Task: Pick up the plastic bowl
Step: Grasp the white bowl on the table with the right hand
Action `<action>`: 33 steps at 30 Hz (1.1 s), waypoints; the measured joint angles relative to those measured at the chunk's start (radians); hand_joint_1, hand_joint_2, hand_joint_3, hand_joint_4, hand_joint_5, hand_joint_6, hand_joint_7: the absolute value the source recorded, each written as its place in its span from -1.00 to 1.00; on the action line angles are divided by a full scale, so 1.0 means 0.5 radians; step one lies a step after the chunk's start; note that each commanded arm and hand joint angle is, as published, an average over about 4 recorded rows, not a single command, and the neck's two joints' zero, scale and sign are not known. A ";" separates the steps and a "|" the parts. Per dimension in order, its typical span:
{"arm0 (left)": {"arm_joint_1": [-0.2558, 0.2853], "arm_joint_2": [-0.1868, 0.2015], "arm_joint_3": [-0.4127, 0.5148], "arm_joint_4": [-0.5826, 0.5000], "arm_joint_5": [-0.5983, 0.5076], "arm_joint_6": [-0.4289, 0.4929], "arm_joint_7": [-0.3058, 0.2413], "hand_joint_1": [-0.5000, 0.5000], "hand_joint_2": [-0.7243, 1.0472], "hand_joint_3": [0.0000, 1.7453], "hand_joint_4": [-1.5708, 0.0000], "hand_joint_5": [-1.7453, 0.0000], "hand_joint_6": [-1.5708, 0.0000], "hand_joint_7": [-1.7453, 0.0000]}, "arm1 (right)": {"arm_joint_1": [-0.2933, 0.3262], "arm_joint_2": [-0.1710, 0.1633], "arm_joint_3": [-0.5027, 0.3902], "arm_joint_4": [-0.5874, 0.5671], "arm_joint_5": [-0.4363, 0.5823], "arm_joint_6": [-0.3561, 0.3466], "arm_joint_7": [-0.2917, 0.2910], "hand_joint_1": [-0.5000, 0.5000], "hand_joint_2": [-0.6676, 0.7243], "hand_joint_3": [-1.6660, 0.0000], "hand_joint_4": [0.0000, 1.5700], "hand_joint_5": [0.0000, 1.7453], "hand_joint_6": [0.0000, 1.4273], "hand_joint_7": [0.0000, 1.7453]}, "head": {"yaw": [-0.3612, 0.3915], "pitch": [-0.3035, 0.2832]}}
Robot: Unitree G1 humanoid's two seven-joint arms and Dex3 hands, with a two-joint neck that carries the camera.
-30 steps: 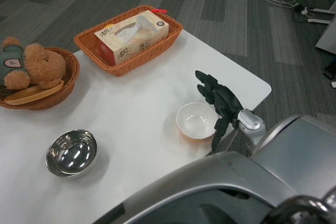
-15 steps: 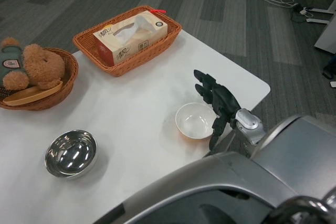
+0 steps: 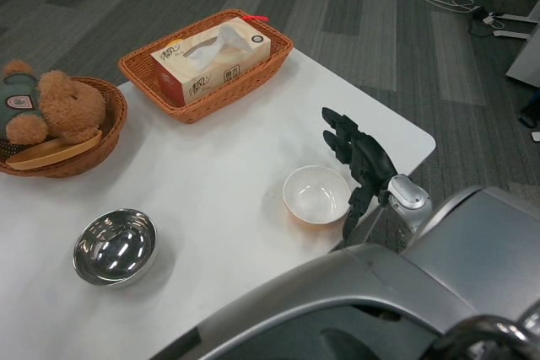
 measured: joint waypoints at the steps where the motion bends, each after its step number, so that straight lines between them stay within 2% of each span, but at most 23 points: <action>1: 0.000 0.000 0.000 0.000 0.000 0.000 0.000 -1.00 0.80 -1.00 1.00 1.00 1.00 1.00 | 0.009 0.000 -0.012 0.008 0.002 0.000 0.000 -0.67 0.73 1.00 -1.00 -1.00 -1.00 -0.92 | -0.003 -0.001; 8: 0.000 0.000 -0.005 0.000 0.000 0.000 0.000 -1.00 0.80 -1.00 1.00 1.00 1.00 1.00 | 0.040 -0.007 -0.051 0.073 0.004 -0.007 0.000 -0.67 0.73 1.00 -1.00 -1.00 -1.00 -0.92 | -0.014 0.002; 14: 0.001 -0.001 -0.005 0.004 -0.001 -0.002 0.000 -1.00 0.80 -1.00 1.00 1.00 1.00 1.00 | 0.016 -0.012 -0.022 0.254 -0.004 -0.047 -0.005 -0.60 0.68 1.00 -1.00 -1.00 -1.00 -0.92 | 0.001 0.022; 20: 0.002 -0.019 -0.003 0.034 -0.026 -0.006 -0.003 -1.00 0.80 -1.00 1.00 1.00 1.00 1.00 | -0.097 -0.012 0.017 0.459 -0.018 -0.185 -0.081 -0.58 0.64 1.00 -1.00 -1.00 -1.00 -0.92 | 0.009 0.041; 33: 0.003 -0.048 -0.002 0.066 -0.048 -0.045 -0.020 -1.00 0.80 -1.00 1.00 1.00 1.00 1.00 | -0.333 -0.048 0.181 0.854 0.004 -0.287 -0.161 -0.58 0.64 1.00 -1.00 -1.00 -1.00 -0.92 | 0.018 0.055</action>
